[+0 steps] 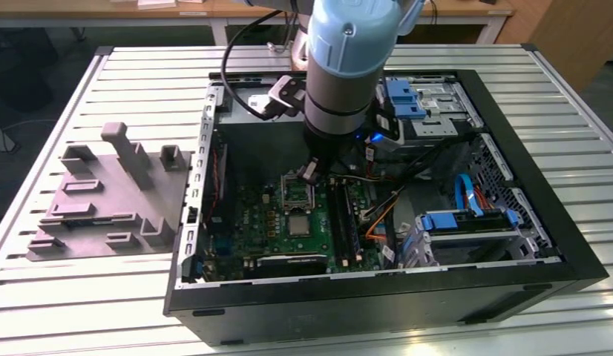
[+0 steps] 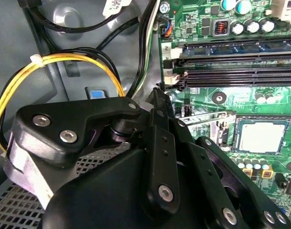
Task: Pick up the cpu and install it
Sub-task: 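Close the cpu cover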
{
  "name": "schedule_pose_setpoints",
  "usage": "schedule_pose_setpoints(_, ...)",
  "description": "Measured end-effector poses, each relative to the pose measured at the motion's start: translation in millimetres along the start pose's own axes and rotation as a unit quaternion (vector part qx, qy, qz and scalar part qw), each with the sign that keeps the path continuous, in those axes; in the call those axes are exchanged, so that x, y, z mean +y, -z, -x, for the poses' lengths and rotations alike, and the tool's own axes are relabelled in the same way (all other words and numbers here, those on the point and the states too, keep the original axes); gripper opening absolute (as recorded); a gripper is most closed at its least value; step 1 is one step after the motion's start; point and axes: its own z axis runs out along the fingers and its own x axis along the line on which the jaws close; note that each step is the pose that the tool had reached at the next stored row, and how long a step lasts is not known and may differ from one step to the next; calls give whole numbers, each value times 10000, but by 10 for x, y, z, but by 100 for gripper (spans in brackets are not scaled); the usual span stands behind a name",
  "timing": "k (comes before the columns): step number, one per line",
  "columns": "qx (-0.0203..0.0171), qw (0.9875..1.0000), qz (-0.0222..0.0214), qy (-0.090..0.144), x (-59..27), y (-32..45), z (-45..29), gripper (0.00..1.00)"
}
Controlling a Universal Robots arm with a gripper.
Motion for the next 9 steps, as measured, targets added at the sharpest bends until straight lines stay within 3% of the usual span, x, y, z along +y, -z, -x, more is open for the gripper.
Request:
schedule_pose_setpoints(5,15,10000,-2,30,10,-5,-5,11)
schedule_pose_setpoints(9,66,10000,-30,41,15,-4,-9,11)
